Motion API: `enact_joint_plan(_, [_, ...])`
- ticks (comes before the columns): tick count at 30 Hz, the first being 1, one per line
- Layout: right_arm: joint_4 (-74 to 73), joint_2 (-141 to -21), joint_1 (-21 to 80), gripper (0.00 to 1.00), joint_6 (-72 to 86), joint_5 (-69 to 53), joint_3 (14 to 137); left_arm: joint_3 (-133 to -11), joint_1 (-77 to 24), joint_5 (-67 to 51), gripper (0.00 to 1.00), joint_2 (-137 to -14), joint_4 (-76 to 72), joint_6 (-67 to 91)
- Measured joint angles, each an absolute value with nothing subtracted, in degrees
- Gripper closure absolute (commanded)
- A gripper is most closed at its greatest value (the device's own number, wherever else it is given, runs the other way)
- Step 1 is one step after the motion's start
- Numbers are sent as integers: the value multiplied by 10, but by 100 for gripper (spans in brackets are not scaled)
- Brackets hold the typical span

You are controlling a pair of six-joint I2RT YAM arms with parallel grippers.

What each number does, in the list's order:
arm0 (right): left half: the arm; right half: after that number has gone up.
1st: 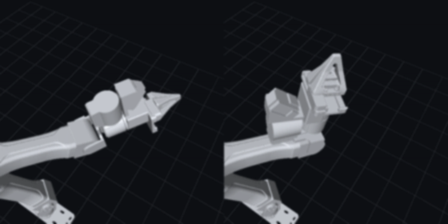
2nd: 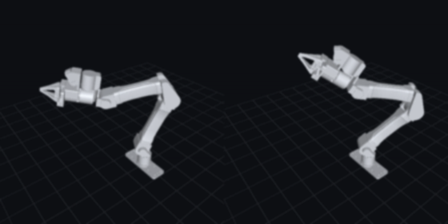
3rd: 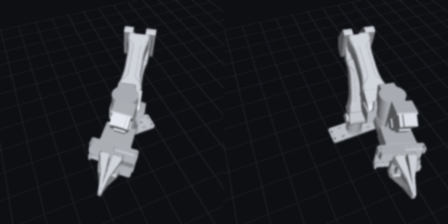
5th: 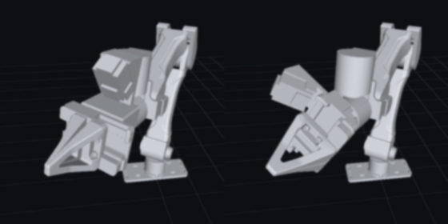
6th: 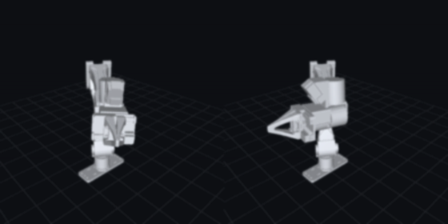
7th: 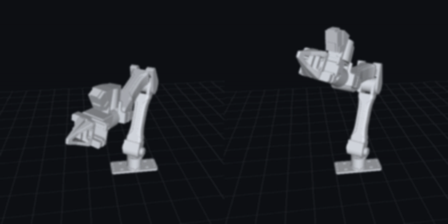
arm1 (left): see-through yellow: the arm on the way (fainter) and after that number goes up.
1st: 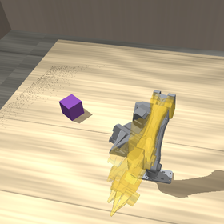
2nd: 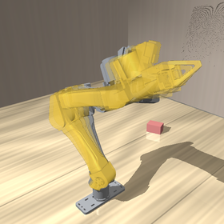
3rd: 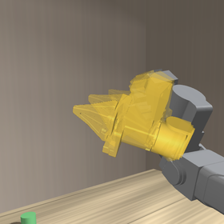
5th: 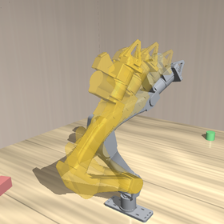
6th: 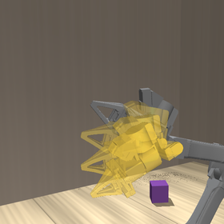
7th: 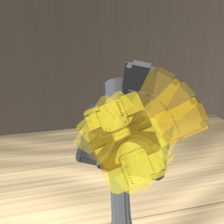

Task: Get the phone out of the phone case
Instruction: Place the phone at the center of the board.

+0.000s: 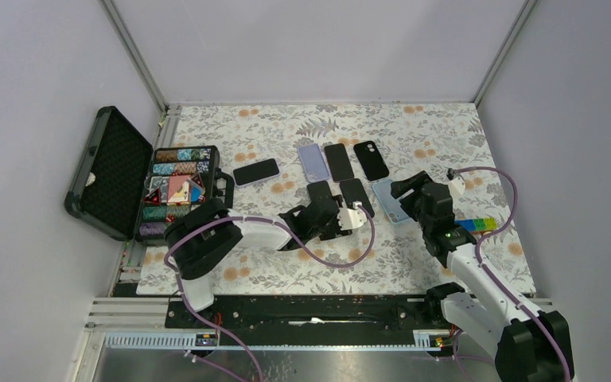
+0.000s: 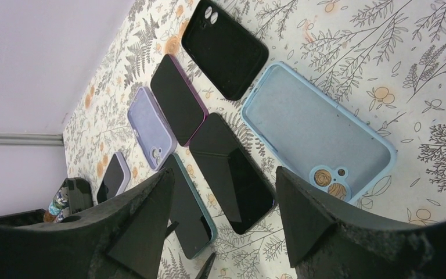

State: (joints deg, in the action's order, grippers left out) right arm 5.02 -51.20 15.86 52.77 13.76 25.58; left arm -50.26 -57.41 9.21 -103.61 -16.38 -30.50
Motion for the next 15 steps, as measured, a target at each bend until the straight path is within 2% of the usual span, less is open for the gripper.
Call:
enact_joint_plan(1, [50,-514,158,29,527,135,256,-503,-574,89,25,-1034,-162,-302])
enact_joint_plan(2, [50,-515,158,29,527,132,256,-502,-574,86,6,-1031,-159,-300])
enact_joint_plan(3, [50,-517,157,28,527,128,256,-502,-574,82,2,-1027,-154,-298])
enact_joint_plan(10, [50,-527,157,28,527,117,256,-503,-564,44,1,-960,-81,-286])
enact_joint_plan(15, [50,-531,156,28,527,110,256,-510,-492,0,1,-894,-52,-269])
